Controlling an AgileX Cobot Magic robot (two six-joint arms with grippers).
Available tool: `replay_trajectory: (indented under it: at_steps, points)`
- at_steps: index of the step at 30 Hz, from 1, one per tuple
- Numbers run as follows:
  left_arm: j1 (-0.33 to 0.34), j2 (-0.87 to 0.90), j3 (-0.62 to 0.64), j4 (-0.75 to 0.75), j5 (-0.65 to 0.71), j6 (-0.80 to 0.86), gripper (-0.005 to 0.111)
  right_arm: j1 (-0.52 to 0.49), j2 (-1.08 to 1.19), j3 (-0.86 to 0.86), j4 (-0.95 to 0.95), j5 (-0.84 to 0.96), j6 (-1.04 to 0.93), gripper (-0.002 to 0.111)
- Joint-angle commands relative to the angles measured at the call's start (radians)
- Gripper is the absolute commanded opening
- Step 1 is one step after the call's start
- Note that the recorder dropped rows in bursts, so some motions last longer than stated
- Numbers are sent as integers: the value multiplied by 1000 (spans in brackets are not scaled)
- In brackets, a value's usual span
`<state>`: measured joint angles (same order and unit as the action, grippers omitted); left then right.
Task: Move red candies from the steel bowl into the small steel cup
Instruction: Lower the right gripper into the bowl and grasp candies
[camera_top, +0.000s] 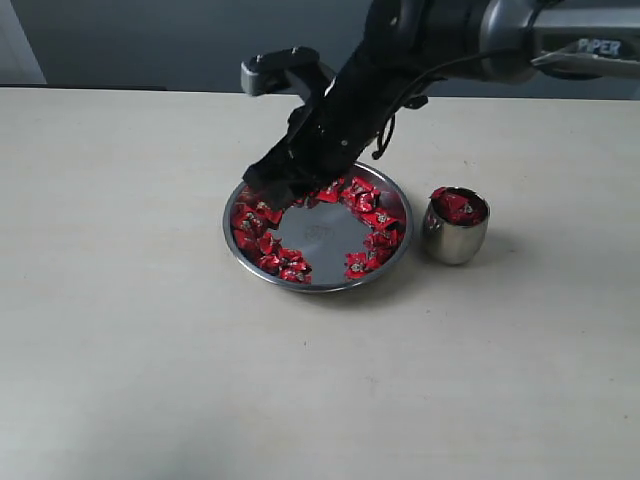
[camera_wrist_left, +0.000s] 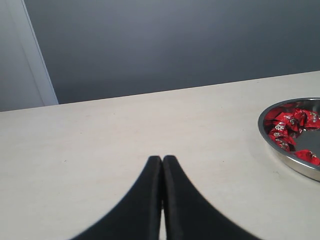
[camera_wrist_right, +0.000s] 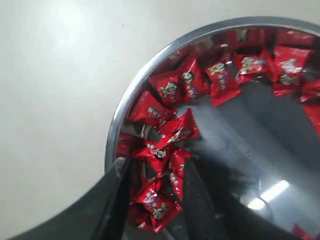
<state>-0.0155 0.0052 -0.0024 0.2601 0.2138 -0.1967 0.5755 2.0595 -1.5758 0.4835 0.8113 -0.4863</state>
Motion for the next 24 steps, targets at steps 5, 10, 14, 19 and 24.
replay_trajectory:
  at_steps: [5,10,14,19,24]
  points:
    - [-6,-5,2,-4,-6,-4,0,19,106,5,1,8,-10,35]
    - [-6,-5,2,-4,-6,-4,0,19,139,5,7,7,-10,48]
    - [-6,-5,2,-4,-6,-4,0,19,152,5,7,-16,-10,47]
    - [-6,-5,2,-4,-6,-4,0,19,161,5,5,-39,-10,47]
    - [-6,-5,2,-4,-6,-4,0,19,183,5,-15,-42,-10,47]
